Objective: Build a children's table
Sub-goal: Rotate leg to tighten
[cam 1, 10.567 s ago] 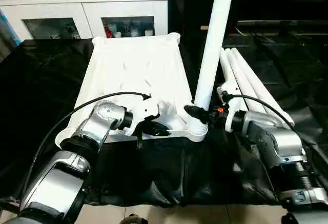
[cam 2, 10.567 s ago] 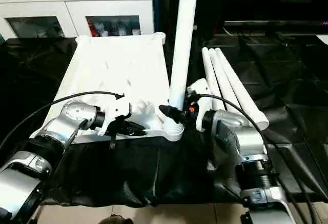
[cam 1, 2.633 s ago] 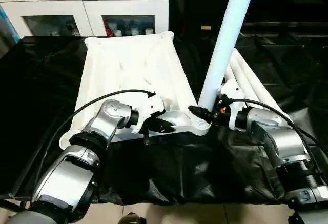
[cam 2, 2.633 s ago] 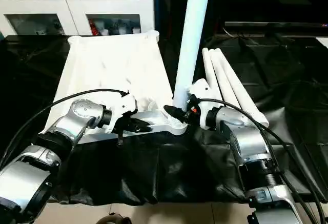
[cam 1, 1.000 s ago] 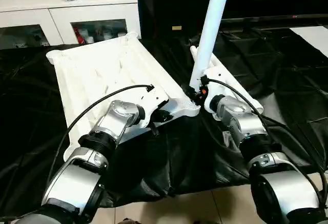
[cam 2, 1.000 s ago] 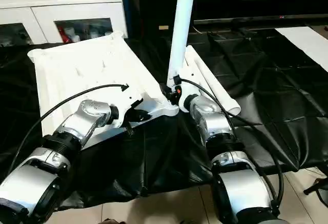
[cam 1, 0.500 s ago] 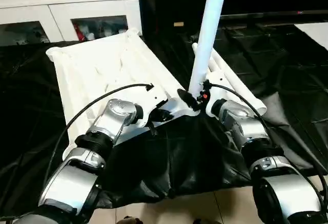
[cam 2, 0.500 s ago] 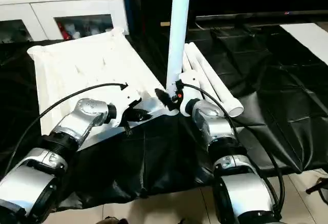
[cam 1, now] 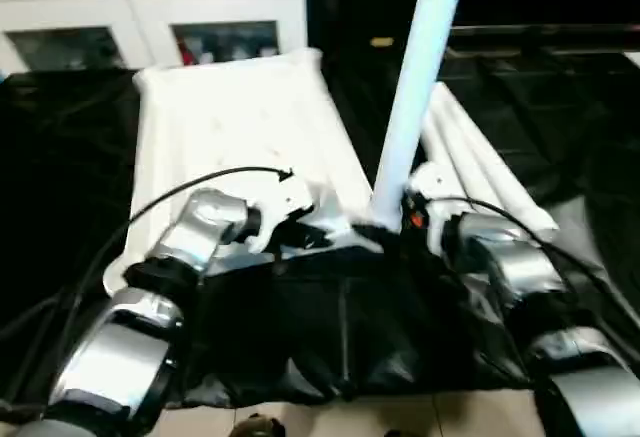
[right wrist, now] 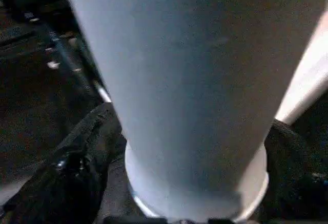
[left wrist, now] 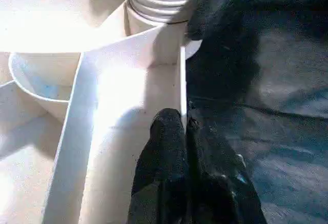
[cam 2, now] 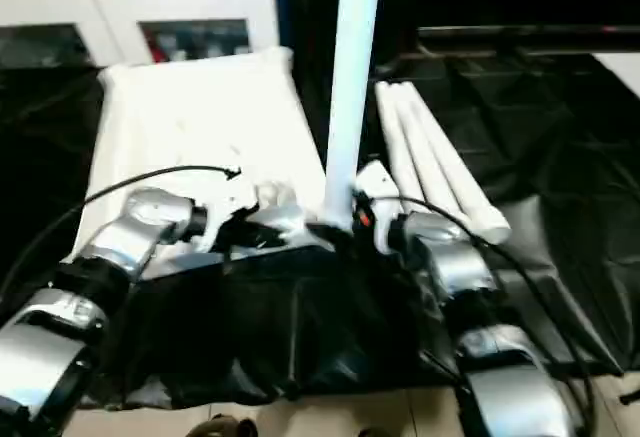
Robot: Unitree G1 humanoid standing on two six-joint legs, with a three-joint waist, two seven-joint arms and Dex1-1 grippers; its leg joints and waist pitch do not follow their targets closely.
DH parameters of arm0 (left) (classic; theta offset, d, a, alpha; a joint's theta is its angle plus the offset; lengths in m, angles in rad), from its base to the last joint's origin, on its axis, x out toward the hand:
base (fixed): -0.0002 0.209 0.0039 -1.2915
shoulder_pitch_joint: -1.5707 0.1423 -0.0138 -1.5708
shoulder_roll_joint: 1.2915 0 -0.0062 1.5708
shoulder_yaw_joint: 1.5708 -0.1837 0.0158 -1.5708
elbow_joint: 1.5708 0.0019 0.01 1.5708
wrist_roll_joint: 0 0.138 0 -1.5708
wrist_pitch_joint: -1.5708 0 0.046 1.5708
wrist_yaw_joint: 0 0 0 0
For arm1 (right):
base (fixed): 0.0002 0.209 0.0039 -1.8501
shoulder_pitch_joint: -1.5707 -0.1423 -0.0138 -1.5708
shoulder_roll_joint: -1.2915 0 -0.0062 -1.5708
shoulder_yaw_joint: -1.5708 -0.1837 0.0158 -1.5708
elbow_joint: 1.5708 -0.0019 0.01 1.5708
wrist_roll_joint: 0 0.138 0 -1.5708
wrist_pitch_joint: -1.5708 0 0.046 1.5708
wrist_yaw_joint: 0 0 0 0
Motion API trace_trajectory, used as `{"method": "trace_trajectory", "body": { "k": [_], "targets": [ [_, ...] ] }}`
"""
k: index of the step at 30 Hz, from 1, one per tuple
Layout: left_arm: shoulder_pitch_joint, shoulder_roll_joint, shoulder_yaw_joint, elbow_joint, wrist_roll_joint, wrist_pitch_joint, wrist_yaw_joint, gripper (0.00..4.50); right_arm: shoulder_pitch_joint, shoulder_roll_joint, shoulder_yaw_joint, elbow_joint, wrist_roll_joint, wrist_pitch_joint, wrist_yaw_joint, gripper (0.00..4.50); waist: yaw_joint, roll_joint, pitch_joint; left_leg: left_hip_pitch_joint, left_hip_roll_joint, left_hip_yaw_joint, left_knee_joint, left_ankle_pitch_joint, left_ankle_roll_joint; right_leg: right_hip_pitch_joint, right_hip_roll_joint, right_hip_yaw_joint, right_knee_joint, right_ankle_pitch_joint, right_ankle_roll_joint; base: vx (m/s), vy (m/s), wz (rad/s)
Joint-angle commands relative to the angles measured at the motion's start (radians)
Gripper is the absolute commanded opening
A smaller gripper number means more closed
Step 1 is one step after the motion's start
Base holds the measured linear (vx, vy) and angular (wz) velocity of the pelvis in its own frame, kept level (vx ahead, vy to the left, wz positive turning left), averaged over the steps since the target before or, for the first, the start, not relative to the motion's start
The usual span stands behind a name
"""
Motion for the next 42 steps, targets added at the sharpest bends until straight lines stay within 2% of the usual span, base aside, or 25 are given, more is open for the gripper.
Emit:
{"method": "trace_trajectory", "body": {
  "k": [1,2,6,10,13,14,19,22,24,25,26,27,29,30,31,33,34,35,38,41,42],
  "targets": [
    [-0.026,-0.008,-0.012,-0.011,-0.029,-0.038,-0.053,0.0,0.021,-0.004,0.042,-0.041,0.003,0.02,0.066,3.59,-0.002,-0.004,-0.08,0.032,0.055,-0.019,-0.063,-0.192,0.085,0.05,-0.062,0.036,-0.043,-0.107,-0.256,0.0,0.0,0.0],
    [-0.025,-0.002,-0.017,-0.007,-0.028,-0.048,-0.074,0.0,0.027,-0.011,0.045,-0.058,0.008,0.024,0.082,3.51,-0.002,-0.001,-0.08,0.031,0.055,-0.02,-0.064,-0.198,0.079,0.05,-0.063,0.036,-0.043,-0.118,-0.254,0.0,0.0,0.0],
    [-0.026,0.01,-0.026,0.01,-0.024,-0.071,-0.118,0.0,0.042,-0.029,0.057,-0.107,0.021,0.041,0.118,3.26,-0.001,-0.002,-0.078,0.036,0.057,-0.019,-0.067,-0.23,0.053,0.047,-0.061,0.038,-0.048,-0.156,-0.245,0.0,0.0,0.0],
    [-0.03,0.015,-0.031,0.029,-0.013,-0.085,-0.133,0.0,0.058,-0.037,0.069,-0.136,0.021,0.054,0.133,2.93,0.0,-0.003,-0.08,0.032,0.056,-0.02,-0.066,-0.22,0.05,0.049,-0.063,0.037,-0.045,-0.144,-0.245,0.0,0.0,0.0],
    [-0.034,0.017,-0.03,0.043,-0.008,-0.091,-0.134,0.0,0.077,-0.034,0.073,-0.153,0.02,0.062,0.136,2.88,0.001,-0.003,-0.081,0.032,0.056,-0.021,-0.065,-0.205,0.054,0.05,-0.062,0.037,-0.042,-0.128,-0.245,0.0,0.0,0.0],
    [-0.033,0.015,-0.027,0.045,-0.008,-0.09,-0.131,0.0,0.085,-0.032,0.073,-0.157,0.021,0.063,0.135,2.88,0.002,0.001,-0.082,0.032,0.056,-0.021,-0.064,-0.202,0.054,0.05,-0.063,0.037,-0.041,-0.121,-0.247,0.0,0.0,0.0],
    [-0.038,0.006,-0.011,0.064,-0.016,-0.087,-0.101,0.0,0.111,-0.018,0.062,-0.173,0.026,0.074,0.109,2.84,0.005,-0.001,-0.083,0.033,0.056,-0.02,-0.062,-0.196,0.06,0.05,-0.064,0.036,-0.041,-0.11,-0.251,0.0,0.0,0.0],
    [-0.054,-0.02,0.021,0.087,-0.023,-0.047,-0.005,0.0,0.106,0.033,0.022,-0.125,0.012,0.058,-0.036,2.84,0.002,-0.001,-0.079,0.032,0.055,-0.02,-0.065,-0.215,0.047,0.047,-0.064,0.036,-0.045,-0.155,-0.244,0.0,0.0,0.0],
    [-0.074,-0.061,0.058,0.104,-0.031,0.012,0.133,0.0,0.07,0.117,-0.034,-0.024,-0.016,0.036,-0.272,2.83,-0.008,-0.002,-0.074,0.035,0.054,-0.023,-0.07,-0.267,0.012,0.043,-0.068,0.037,-0.052,-0.244,-0.23,0.0,0.0,0.0],
    [-0.078,-0.071,0.067,0.105,-0.035,0.025,0.16,0.0,0.059,0.136,-0.047,-0.001,-0.018,0.035,-0.32,2.82,-0.014,-0.003,-0.072,0.038,0.05,-0.026,-0.073,-0.302,-0.013,0.041,-0.07,0.037,-0.061,-0.318,-0.213,0.0,0.0,0.0],
    [-0.079,-0.077,0.07,0.105,-0.033,0.031,0.181,0.0,0.05,0.151,-0.057,0.016,-0.017,0.034,-0.356,2.82,-0.018,-0.005,-0.072,0.039,0.049,-0.028,-0.074,-0.311,-0.02,0.043,-0.07,0.036,-0.063,-0.345,-0.205,0.0,0.0,0.0],
    [-0.085,-0.103,0.077,0.104,-0.025,0.056,0.263,0.0,0.017,0.205,-0.096,0.08,-0.005,0.033,-0.48,2.82,-0.029,-0.003,-0.069,0.037,0.049,-0.03,-0.076,-0.319,-0.026,0.042,-0.071,0.038,-0.068,-0.373,-0.19,0.0,0.0,0.0],
    [-0.088,-0.118,0.081,0.103,-0.02,0.07,0.308,0.0,0.0,0.234,-0.117,0.113,0.001,0.031,-0.541,2.82,-0.038,-0.004,-0.069,0.033,0.046,-0.032,-0.077,-0.321,-0.026,0.045,-0.068,0.037,-0.068,-0.371,-0.186,0.0,0.0,0.0],
    [-0.092,-0.151,0.095,0.096,-0.019,0.104,0.39,0.0,-0.03,0.28,-0.144,0.17,0.008,0.012,-0.643,2.82,-0.045,-0.003,-0.066,0.037,0.044,-0.029,-0.077,-0.339,-0.021,0.039,-0.067,0.037,-0.076,-0.391,-0.179,0.0,0.0,0.0],
    [-0.093,-0.155,0.097,0.096,-0.019,0.109,0.399,0.0,-0.033,0.285,-0.147,0.175,0.008,0.01,-0.654,2.82,-0.05,-0.004,-0.066,0.039,0.043,-0.03,-0.076,-0.348,-0.024,0.038,-0.066,0.036,-0.076,-0.401,-0.18,0.0,0.0,0.0],
    [-0.091,-0.179,0.101,0.087,-0.011,0.117,0.458,0.0,-0.049,0.312,-0.153,0.21,0.007,-0.002,-0.702,2.81,-0.055,-0.004,-0.061,0.046,0.039,-0.03,-0.073,-0.382,-0.014,0.033,-0.065,0.032,-0.092,-0.482,-0.155,0.0,0.0,0.0],
    [-0.09,-0.194,0.104,0.084,-0.011,0.125,0.486,0.0,-0.06,0.33,-0.161,0.235,0.006,-0.01,-0.728,2.81,-0.057,-0.022,-0.063,0.042,0.039,-0.029,-0.073,-0.378,-0.008,0.035,-0.065,0.032,-0.094,-0.494,-0.147,0.0,0.0,0.0],
    [-0.088,-0.204,0.098,0.079,-0.006,0.124,0.504,0.0,-0.07,0.346,-0.17,0.259,0.006,-0.017,-0.742,2.81,-0.053,-0.011,-0.063,0.043,0.04,-0.032,-0.074,-0.372,-0.002,0.034,-0.069,0.031,-0.095,-0.515,-0.136,0.0,0.0,0.0],
    [-0.073,-0.211,0.073,0.062,0.014,0.109,0.509,0.0,-0.09,0.367,-0.161,0.3,-0.021,-0.039,-0.752,2.81,-0.058,-0.008,-0.063,0.04,0.042,-0.037,-0.079,-0.387,-0.005,0.035,-0.065,0.028,-0.095,-0.511,-0.122,0.0,0.0,0.0],
    [-0.066,-0.213,0.073,0.054,0.015,0.105,0.505,0.0,-0.099,0.374,-0.163,0.319,-0.029,-0.062,-0.758,2.81,-0.061,-0.007,-0.063,0.038,0.044,-0.037,-0.083,-0.405,-0.01,0.034,-0.063,0.028,-0.092,-0.48,-0.129,0.0,0.0,0.0],
    [-0.065,-0.211,0.073,0.054,0.016,0.105,0.508,0.0,-0.104,0.375,-0.164,0.327,-0.029,-0.072,-0.758,2.81,-0.061,-0.008,-0.064,0.041,0.043,-0.035,-0.082,-0.409,-0.007,0.031,-0.064,0.032,-0.091,-0.456,-0.14,0.0,0.0,0.0]
  ]
}}
